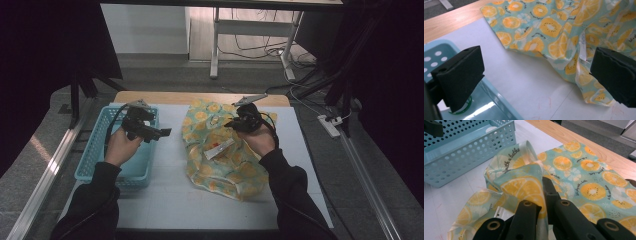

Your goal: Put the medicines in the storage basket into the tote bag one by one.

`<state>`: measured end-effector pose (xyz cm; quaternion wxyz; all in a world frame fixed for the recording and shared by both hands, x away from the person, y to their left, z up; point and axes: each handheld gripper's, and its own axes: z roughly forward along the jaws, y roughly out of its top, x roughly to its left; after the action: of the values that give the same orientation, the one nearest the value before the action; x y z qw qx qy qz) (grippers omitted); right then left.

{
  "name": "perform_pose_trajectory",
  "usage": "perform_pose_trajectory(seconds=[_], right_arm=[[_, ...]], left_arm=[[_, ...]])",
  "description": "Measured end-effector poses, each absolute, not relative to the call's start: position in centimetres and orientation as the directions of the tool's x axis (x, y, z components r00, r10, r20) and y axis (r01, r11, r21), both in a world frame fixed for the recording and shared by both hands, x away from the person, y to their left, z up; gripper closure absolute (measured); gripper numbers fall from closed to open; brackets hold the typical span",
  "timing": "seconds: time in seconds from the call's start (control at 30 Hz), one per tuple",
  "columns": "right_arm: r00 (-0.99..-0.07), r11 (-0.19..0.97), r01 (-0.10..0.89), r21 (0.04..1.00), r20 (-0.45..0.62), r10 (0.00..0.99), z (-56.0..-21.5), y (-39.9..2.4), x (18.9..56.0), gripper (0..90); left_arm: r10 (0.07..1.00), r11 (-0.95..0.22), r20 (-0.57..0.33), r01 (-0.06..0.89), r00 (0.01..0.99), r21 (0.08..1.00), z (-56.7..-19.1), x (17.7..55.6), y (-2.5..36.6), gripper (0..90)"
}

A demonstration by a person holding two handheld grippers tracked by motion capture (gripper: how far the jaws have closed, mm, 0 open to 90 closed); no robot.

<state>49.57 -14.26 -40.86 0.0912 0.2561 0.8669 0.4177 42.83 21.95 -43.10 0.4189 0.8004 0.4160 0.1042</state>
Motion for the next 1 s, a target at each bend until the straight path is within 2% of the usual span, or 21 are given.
perform_pose_trajectory(seconds=[0.23,0.5,0.77,1.0], right_arm=[[-0.852,0.519,0.367,0.772,0.055,0.521,-40.9,-14.3,49.5,89.7],[-0.852,0.518,0.367,0.773,0.055,0.521,-41.0,-14.3,49.6,89.7],[-0.851,0.518,0.367,0.773,0.055,0.522,-41.1,-14.4,49.6,89.7],[-0.855,0.520,0.360,0.774,0.051,0.516,-41.1,-14.3,49.6,89.7]], left_arm=[[0.778,-0.296,-0.165,0.585,0.606,0.755,-43.6,42.9,23.2,0.0],[0.838,-0.302,-0.096,0.603,0.537,0.738,-44.5,43.4,25.1,0.0],[0.880,-0.229,-0.142,0.667,0.453,0.709,-45.9,44.6,26.9,0.0],[0.899,-0.237,-0.112,0.684,0.424,0.690,-46.6,45.7,27.0,0.8]])
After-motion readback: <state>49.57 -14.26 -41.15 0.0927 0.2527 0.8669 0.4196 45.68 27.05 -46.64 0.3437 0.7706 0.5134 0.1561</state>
